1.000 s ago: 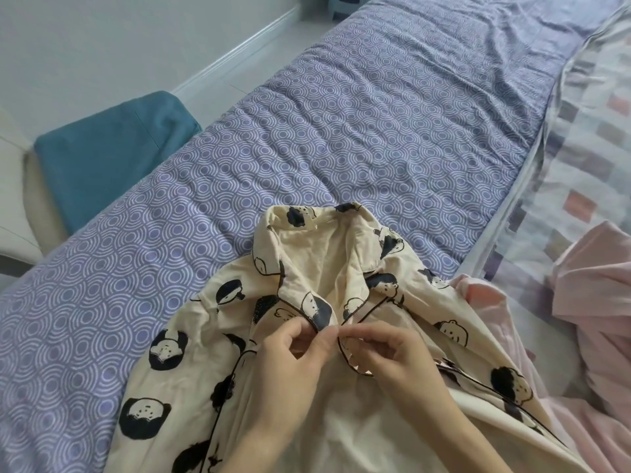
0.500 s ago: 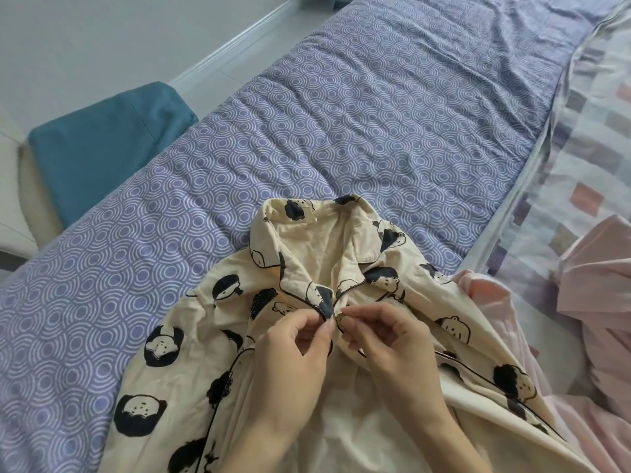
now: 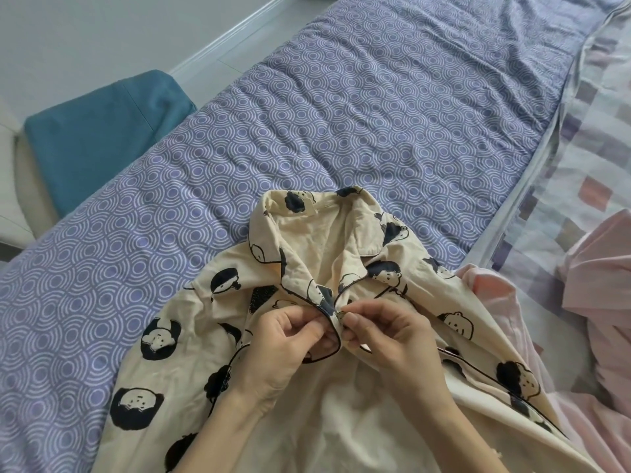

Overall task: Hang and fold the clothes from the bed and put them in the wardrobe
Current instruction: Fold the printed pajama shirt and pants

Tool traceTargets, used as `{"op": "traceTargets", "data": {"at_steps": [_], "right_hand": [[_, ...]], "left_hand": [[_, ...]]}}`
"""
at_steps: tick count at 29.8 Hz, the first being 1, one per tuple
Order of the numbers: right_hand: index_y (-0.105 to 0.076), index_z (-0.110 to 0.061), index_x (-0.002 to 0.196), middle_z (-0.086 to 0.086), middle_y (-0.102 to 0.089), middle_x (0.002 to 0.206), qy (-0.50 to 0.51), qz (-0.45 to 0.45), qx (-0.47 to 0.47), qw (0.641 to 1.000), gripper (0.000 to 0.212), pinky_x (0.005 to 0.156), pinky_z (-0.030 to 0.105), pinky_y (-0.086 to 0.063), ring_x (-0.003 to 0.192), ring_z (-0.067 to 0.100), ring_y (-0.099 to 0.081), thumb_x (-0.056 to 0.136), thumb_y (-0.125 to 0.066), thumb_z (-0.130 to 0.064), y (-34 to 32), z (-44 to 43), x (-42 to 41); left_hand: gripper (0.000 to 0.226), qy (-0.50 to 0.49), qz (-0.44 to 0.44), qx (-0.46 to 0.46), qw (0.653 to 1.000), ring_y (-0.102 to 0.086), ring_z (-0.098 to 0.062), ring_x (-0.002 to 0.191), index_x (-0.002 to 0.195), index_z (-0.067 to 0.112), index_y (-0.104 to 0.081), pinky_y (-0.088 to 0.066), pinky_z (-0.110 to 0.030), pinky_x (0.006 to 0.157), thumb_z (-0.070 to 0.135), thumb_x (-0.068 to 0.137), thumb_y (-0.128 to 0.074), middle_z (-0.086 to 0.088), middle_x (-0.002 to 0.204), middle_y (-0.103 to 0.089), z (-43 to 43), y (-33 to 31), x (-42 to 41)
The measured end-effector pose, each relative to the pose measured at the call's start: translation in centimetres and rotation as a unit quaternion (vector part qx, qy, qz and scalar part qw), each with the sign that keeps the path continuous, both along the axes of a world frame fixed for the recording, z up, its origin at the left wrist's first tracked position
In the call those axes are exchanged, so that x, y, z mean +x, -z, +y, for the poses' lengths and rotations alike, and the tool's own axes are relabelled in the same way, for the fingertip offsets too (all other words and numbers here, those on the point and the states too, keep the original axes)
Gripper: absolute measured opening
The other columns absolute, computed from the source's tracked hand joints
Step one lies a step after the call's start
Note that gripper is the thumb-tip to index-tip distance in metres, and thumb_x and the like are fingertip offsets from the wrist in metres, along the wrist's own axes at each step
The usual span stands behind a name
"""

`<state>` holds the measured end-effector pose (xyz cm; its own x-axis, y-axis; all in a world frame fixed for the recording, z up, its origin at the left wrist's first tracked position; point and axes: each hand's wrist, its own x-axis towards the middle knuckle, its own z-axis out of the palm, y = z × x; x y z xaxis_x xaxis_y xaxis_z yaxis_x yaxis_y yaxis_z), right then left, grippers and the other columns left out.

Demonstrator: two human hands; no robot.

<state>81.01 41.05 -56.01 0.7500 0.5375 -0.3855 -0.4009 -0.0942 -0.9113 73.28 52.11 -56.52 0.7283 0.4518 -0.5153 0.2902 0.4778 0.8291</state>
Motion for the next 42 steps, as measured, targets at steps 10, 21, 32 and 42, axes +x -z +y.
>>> {"op": "traceTargets", "data": {"at_steps": [10,21,32,42], "right_hand": [[-0.069,-0.009,0.074,0.001,-0.064,0.057,-0.006,0.02,-0.019,1.0,0.023,0.057,0.016,-0.049,0.054,0.006,-0.056,0.083,-0.059,0.01,0.7,0.4,-0.2],[-0.064,-0.015,0.073,0.006,-0.069,0.071,0.069,-0.08,-0.15,0.983,0.012,0.071,0.045,-0.053,0.07,0.023,-0.065,0.084,-0.068,-0.018,2.0,2.1,-1.8],[-0.06,-0.006,0.066,-0.002,-0.057,0.044,-0.101,0.067,-0.236,0.964,0.034,0.038,0.018,-0.035,0.033,0.007,-0.045,0.096,-0.049,-0.018,0.2,1.5,1.7],[-0.048,-0.014,0.08,0.003,-0.056,0.083,-0.216,-0.251,-0.467,0.82,0.02,0.066,0.029,-0.041,0.082,0.023,-0.051,0.092,-0.057,-0.027,3.9,2.0,15.7]], "left_hand": [[0.022,0.001,0.03,0.035,0.999,-0.059,-0.004,0.048,0.066,0.005,-0.066,-0.047,-0.013,0.049,-0.009,0.082,-0.06,-0.001,0.055,-0.066,-0.1,0.3,0.2],[0.006,0.061,-0.005,0.494,0.868,-0.054,0.0,0.074,0.074,0.009,-0.064,-0.038,-0.003,0.067,0.01,0.079,-0.059,0.007,0.075,-0.059,-0.8,2.1,0.0],[0.02,0.094,0.223,0.047,0.969,-0.053,-0.005,0.046,0.071,0.011,-0.065,-0.041,-0.017,0.045,0.011,0.091,-0.059,0.0,0.061,-0.061,2.2,1.2,0.0],[0.031,0.16,0.372,0.466,0.786,-0.049,-0.029,0.099,0.098,0.01,-0.054,-0.042,-0.037,0.078,0.04,0.093,-0.049,-0.012,0.105,-0.058,11.8,3.3,3.9]]}}
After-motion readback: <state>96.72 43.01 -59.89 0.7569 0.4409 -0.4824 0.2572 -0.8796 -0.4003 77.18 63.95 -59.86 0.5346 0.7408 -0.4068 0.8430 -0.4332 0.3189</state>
